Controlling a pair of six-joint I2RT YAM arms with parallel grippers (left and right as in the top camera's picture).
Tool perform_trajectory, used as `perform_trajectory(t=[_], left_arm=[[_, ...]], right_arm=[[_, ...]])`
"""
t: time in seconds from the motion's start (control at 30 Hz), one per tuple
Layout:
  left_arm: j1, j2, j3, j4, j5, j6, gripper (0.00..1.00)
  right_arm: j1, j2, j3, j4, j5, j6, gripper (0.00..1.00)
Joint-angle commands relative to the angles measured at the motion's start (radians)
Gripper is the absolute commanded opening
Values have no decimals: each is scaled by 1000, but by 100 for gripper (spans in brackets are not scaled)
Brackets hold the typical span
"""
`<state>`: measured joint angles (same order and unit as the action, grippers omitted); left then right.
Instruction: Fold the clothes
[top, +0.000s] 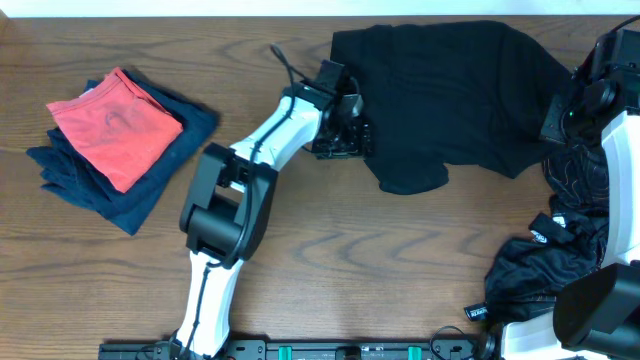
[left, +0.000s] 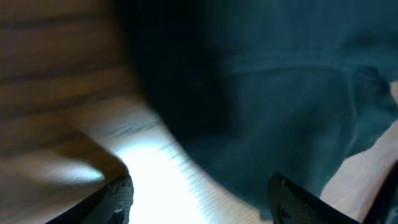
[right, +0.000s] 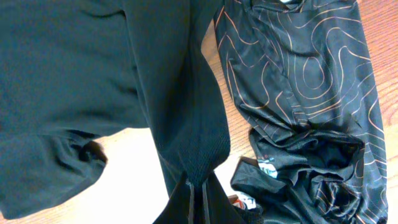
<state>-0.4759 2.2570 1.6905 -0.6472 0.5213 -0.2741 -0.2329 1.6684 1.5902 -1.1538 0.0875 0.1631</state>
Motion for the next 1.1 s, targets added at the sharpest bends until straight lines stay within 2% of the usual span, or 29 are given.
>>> perform_trajectory(t=[0.0, 0.17, 0.2, 0.33, 0.37, 0.4, 0.47, 0.53, 0.7, 0.87, 1.07], left_arm=[[-37, 45, -4, 32, 29, -57, 73], [-82, 66, -4, 97, 23, -88, 72], [-87, 66, -4, 103, 14, -92, 69], [-90, 66, -4, 119, -2, -102, 32], [-90, 66, -4, 118, -21, -106, 19], [-90, 66, -4, 118, -42, -106, 14], [-90, 66, -4, 118, -72, -106, 13], [-90, 66, -4, 114, -87, -106, 6], [-65, 42, -3, 88, -104, -104, 6], [38, -85, -3, -35, -236, -89, 6], [222, -293, -3, -137, -246, -33, 6]], right_arm=[[-29, -24, -3, 0, 18, -15, 1], [-29, -24, -3, -2, 18, -15, 1], [-29, -24, -3, -3, 18, -15, 1], [-29, -24, -3, -2, 18, -15, 1], [-29, -24, -3, -2, 17, -15, 1], [-29, -24, -3, -2, 17, -15, 1], [-29, -24, -3, -3, 17, -15, 1], [-29, -24, -3, -3, 17, -15, 1], [-29, -24, -3, -5, 18, -15, 1], [-29, -24, -3, -6, 18, -15, 1], [-29, -24, -3, -33, 16, -14, 1]])
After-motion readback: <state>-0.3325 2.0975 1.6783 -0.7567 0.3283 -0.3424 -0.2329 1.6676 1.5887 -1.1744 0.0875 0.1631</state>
